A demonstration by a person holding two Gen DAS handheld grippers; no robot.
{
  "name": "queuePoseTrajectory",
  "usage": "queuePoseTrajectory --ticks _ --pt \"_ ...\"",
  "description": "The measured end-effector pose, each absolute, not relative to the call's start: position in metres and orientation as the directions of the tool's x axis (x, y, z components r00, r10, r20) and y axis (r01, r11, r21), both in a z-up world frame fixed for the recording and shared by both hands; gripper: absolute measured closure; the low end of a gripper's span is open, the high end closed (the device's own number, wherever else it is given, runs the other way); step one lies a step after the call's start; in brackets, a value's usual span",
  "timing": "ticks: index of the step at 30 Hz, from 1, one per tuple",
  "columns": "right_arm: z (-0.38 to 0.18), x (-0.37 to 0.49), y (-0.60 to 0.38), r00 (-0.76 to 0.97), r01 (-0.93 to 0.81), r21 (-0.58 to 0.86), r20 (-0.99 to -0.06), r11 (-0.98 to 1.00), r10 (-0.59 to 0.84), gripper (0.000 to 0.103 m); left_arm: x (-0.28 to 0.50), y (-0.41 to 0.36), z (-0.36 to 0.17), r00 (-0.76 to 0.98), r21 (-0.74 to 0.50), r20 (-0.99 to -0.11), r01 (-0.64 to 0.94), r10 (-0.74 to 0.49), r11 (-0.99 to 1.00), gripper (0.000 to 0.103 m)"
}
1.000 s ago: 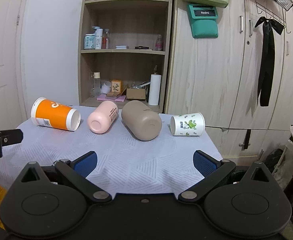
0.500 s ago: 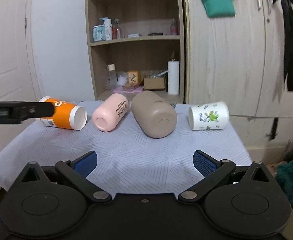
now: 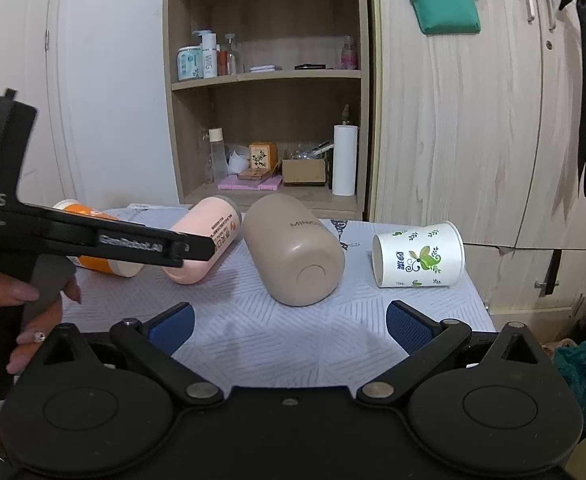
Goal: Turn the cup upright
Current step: 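Move the left tool toward the pink tumbler and close around its body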
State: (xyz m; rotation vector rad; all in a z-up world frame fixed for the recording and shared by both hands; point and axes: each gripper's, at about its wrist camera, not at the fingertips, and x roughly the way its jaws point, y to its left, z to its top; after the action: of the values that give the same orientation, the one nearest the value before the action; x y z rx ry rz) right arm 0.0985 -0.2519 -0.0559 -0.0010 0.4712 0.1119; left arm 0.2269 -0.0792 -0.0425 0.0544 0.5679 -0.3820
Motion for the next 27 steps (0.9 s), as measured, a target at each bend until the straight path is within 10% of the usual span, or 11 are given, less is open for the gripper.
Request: queuePoseTrajectory --ticks 12,16,27 --pt "-0.063 0.112 -0.259 0.873 -0.091 0.066 -0.475 0.994 0.112 0.0 0.247 -0.087 -0.052 0.773 -0.022 -0.579 0.303 -0.259 0.953 0.015" --pt "-0.064 0.114 -0.264 0.87 -0.081 0.086 -0.48 0.993 0.112 0.0 0.252 -0.085 -0.054 0.775 -0.003 -0.59 0.28 -0.228 0.96 0.042" --pt "-0.066 0.12 -0.266 0.863 -0.09 0.093 -0.49 0.992 0.124 0.0 0.227 -0.076 -0.045 0.738 -0.082 -0.618 0.284 -0.272 0.955 0.042"
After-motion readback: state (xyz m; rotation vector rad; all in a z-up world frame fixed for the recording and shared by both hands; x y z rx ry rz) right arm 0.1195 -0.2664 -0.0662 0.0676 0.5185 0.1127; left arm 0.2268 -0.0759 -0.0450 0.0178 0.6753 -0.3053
